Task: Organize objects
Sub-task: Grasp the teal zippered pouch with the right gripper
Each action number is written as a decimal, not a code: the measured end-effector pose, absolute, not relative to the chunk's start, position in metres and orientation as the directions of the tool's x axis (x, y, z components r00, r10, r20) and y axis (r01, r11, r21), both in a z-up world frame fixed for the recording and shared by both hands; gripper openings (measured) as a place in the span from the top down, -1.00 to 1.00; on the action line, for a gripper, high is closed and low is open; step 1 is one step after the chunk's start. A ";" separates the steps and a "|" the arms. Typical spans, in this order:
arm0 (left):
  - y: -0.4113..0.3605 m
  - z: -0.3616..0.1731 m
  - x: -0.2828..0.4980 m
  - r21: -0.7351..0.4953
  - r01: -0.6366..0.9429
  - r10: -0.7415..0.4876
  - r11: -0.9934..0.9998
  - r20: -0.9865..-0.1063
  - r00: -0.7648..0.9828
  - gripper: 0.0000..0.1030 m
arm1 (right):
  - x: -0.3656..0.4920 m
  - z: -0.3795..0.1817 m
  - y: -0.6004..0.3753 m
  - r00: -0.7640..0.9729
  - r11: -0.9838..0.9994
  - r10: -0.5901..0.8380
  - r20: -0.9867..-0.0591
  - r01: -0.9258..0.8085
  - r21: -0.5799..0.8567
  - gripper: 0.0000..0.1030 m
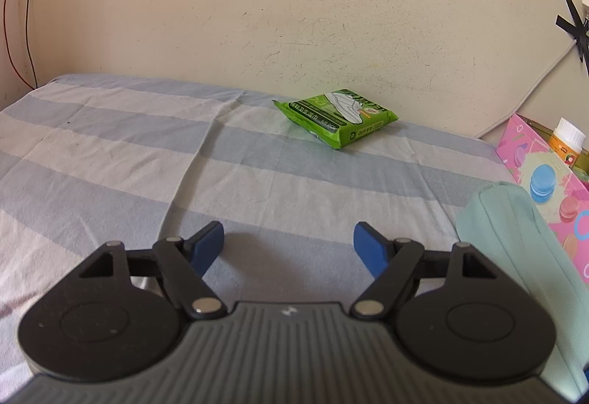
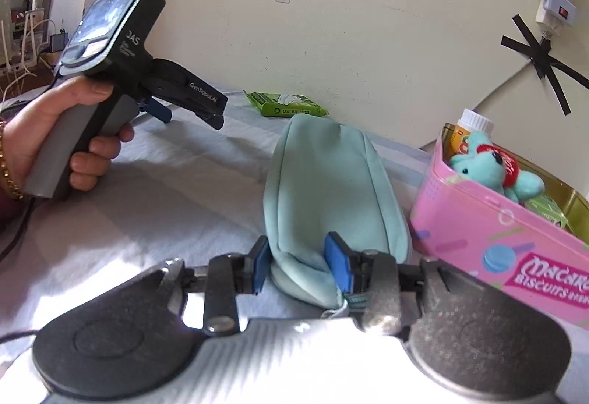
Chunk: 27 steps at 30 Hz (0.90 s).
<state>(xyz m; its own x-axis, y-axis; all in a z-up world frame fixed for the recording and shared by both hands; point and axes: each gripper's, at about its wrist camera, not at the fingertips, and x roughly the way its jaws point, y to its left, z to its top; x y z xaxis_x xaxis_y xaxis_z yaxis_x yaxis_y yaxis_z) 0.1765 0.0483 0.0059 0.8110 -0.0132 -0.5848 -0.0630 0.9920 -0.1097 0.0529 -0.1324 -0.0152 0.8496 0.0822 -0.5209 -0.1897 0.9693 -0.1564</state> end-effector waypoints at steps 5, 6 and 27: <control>0.048 0.006 0.176 -0.111 -0.064 -0.014 0.992 -0.584 0.811 -0.54 | 0.044 -0.012 -0.135 0.860 0.975 0.092 -0.503 -0.180 -0.130 0.30; 0.049 0.006 0.176 -0.114 -0.063 -0.016 0.992 -0.583 0.812 -0.54 | 0.044 -0.011 -0.136 0.862 0.977 0.094 -0.498 -0.177 -0.121 0.27; -0.017 0.030 0.236 -0.192 0.297 -0.354 0.935 -0.506 0.787 -0.86 | 0.043 -0.011 -0.181 0.882 0.986 0.153 -0.445 -0.104 0.134 -0.68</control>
<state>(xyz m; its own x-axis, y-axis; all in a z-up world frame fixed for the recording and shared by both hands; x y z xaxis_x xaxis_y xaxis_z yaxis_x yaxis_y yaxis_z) 0.2356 -0.0167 0.0301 0.7867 -0.3536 -0.5060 0.2971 0.9354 -0.1917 0.0425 -0.1807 -0.0110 0.8823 0.1533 -0.4449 -0.1039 0.9856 0.1335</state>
